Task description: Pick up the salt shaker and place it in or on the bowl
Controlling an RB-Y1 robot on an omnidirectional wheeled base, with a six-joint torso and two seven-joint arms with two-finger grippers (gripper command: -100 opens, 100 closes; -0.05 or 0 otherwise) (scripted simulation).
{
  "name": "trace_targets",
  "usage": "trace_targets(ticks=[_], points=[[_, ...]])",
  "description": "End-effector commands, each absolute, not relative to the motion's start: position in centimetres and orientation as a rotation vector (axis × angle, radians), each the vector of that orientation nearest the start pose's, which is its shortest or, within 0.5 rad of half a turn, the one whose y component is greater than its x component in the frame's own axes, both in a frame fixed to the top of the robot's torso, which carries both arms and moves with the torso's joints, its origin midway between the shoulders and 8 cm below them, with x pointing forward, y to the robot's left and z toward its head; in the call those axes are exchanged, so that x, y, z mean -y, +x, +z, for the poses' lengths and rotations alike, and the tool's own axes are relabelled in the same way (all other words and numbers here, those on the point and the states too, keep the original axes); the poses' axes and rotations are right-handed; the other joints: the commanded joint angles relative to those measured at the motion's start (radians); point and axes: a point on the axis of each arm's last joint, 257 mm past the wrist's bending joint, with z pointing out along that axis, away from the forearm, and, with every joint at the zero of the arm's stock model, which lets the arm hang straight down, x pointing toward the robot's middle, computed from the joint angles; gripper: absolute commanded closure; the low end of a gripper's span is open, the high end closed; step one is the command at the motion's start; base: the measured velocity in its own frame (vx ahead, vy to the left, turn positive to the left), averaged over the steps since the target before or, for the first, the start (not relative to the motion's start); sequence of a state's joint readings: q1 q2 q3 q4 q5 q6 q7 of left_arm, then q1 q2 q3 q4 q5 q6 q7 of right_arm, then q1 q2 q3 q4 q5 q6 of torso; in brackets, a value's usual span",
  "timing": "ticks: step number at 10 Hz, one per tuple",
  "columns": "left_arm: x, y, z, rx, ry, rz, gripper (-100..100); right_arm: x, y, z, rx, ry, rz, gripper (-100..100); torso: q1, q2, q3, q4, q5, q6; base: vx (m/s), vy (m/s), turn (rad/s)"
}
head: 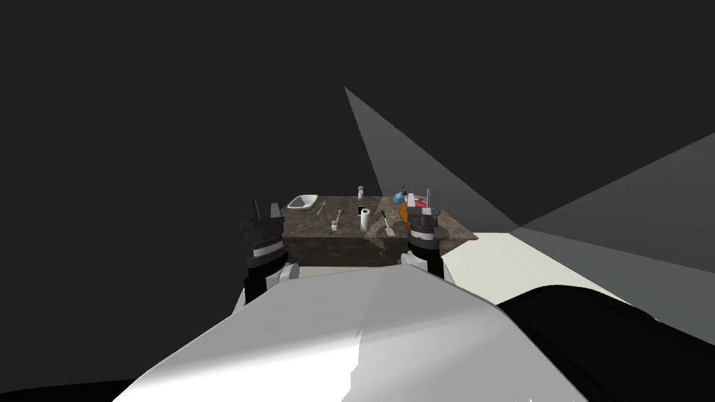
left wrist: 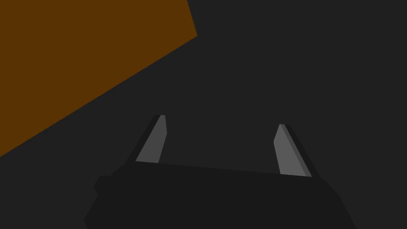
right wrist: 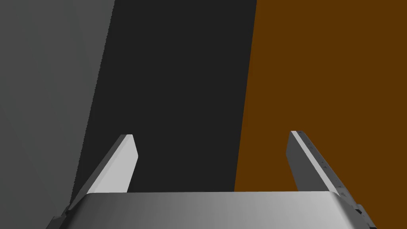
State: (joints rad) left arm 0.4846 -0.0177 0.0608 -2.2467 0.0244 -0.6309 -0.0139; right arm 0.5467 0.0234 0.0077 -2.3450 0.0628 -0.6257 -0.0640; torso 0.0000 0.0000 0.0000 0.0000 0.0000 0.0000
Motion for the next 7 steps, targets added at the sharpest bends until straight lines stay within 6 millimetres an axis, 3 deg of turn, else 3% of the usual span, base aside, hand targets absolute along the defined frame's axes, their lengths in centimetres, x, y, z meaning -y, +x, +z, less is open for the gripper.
trace_targets(ticks=[1,3,7], points=[[-29.4,32.8,3.4,-0.558,-0.552,-1.257,-100,26.8,30.6,6.0,-0.517,0.533,1.346,0,0.000,0.000,0.000,0.000,0.000,0.000,0.003,-0.010,-0.007],[-29.0,33.5,2.6,-0.611,-0.528,-1.235,-100,26.8,30.6,6.0,-0.517,0.533,1.346,0,-0.001,0.000,0.000,0.000,0.000,0.000,0.004,-0.020,-0.006],[-28.6,36.1,-1.4,-0.772,-0.487,-1.113,-100,26.8,30.6,6.0,-0.517,0.533,1.346,0,-0.003,-0.001,-0.001,0.000,-0.001,0.000,0.009,-0.048,-0.014]])
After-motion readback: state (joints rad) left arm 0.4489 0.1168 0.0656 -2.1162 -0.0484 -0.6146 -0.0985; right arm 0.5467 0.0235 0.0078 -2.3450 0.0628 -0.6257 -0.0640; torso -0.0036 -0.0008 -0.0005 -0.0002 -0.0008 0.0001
